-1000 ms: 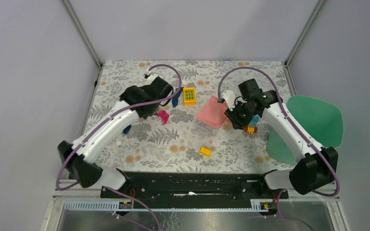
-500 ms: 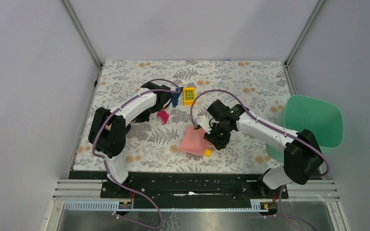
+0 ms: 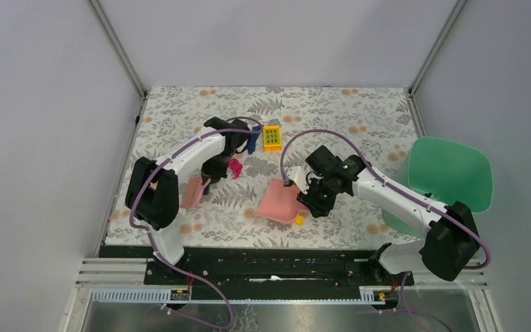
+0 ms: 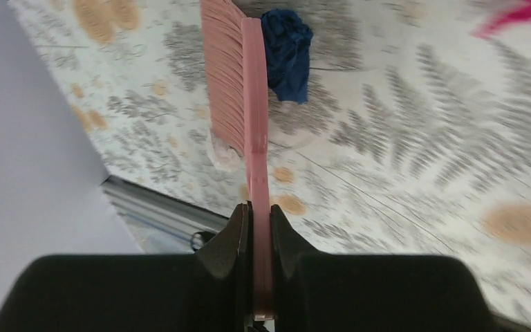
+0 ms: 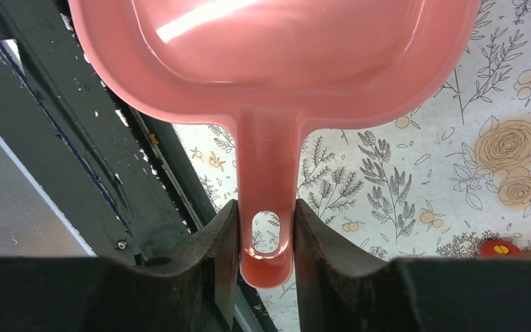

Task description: Sweep away the paper scraps from the table

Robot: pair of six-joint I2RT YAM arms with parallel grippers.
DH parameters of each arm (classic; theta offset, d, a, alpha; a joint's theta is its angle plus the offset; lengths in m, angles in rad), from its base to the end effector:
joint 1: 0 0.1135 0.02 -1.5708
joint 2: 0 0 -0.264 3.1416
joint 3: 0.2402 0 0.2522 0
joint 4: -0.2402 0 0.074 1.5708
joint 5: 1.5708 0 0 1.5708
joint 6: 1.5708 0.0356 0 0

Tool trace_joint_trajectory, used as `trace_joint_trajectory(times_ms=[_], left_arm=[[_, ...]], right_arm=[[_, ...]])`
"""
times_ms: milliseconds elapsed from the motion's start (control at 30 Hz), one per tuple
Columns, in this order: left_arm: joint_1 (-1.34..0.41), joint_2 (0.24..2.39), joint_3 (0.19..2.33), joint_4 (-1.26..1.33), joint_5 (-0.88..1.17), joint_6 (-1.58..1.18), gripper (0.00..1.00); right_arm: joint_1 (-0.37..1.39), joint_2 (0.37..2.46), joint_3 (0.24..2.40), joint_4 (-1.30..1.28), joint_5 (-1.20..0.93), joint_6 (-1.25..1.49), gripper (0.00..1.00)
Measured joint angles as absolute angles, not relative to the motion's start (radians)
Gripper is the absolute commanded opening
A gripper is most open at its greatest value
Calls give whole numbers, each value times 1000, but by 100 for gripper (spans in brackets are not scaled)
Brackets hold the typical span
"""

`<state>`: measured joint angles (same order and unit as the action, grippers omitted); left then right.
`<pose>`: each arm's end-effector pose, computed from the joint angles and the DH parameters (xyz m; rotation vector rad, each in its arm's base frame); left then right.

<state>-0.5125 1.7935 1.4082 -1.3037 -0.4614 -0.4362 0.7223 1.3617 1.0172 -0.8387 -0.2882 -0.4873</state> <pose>0.2826 -0.1408 0.2294 0.1537 2.9502 0.6970 0.1861 0.1774 0.2454 -1.6310 2.2217 0.4604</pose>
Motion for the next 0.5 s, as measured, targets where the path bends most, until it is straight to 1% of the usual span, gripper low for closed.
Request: trace_joint_trajectory(times_ms=[167, 300, 500], left_arm=[[-621, 1758, 1544, -1311, -276, -428, 0], [-705, 1755, 1625, -1319, -212, -443, 0], [-716, 1749, 1715, -1393, -237, -504, 0]], right_arm=[[722, 1328, 1013, -849, -286, -485, 0], [722, 1321, 992, -857, -280, -483, 0], [722, 1313, 987, -874, -282, -481, 0]])
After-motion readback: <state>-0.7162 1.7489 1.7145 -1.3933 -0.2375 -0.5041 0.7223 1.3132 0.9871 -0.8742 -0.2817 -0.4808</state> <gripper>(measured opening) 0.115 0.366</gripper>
